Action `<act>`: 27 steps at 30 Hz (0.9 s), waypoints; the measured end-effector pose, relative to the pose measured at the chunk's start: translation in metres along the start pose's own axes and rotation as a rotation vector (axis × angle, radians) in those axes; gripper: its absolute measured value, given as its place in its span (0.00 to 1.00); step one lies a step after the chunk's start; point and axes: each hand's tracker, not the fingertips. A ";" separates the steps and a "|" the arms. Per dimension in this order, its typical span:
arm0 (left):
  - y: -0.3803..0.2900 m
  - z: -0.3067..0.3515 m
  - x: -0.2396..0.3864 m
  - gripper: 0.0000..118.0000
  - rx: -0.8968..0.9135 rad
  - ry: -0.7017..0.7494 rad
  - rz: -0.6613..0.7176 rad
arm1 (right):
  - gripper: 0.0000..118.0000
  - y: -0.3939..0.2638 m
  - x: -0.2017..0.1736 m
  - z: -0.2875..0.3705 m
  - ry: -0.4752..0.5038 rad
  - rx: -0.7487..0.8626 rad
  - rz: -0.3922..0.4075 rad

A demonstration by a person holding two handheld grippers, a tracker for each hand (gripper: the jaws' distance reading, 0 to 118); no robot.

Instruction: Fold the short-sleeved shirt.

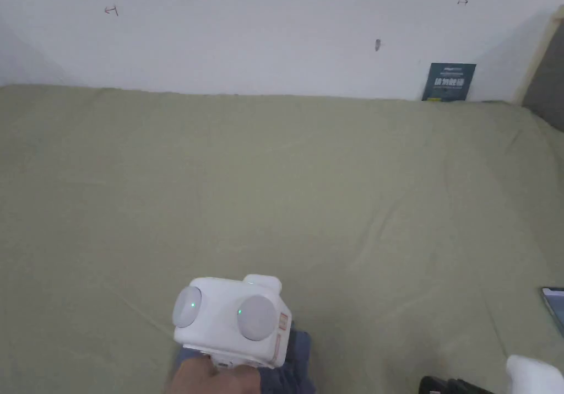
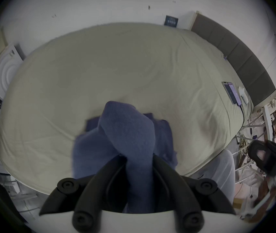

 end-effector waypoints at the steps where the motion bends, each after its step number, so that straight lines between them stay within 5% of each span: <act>1: 0.000 -0.007 0.000 0.35 0.013 0.004 0.047 | 0.00 0.000 0.002 0.003 -0.004 0.002 -0.001; 3: -0.004 0.001 -0.003 1.00 0.078 -0.035 0.031 | 0.00 0.001 0.005 0.008 -0.010 0.004 -0.003; 9: -0.011 0.097 -0.048 0.93 0.182 -0.150 0.115 | 0.00 0.003 0.013 0.011 -0.020 0.021 -0.027; 10: -0.013 0.111 -0.060 0.75 0.200 -0.165 0.134 | 0.00 0.003 0.014 0.009 -0.021 0.021 -0.033; 12: -0.014 0.120 -0.080 0.00 0.277 -0.245 0.168 | 0.00 0.002 0.014 0.005 -0.019 0.021 -0.045; 16: -0.018 0.091 -0.104 0.00 0.209 -0.348 0.221 | 0.00 0.000 0.011 0.002 0.006 0.012 -0.067; 22: -0.013 0.012 -0.057 0.00 0.110 -0.625 0.227 | 0.00 -0.003 0.009 0.001 0.001 -0.010 -0.062; 27: -0.032 -0.057 -0.051 0.00 -0.039 -0.548 0.259 | 0.00 -0.002 0.007 0.000 0.002 -0.031 -0.056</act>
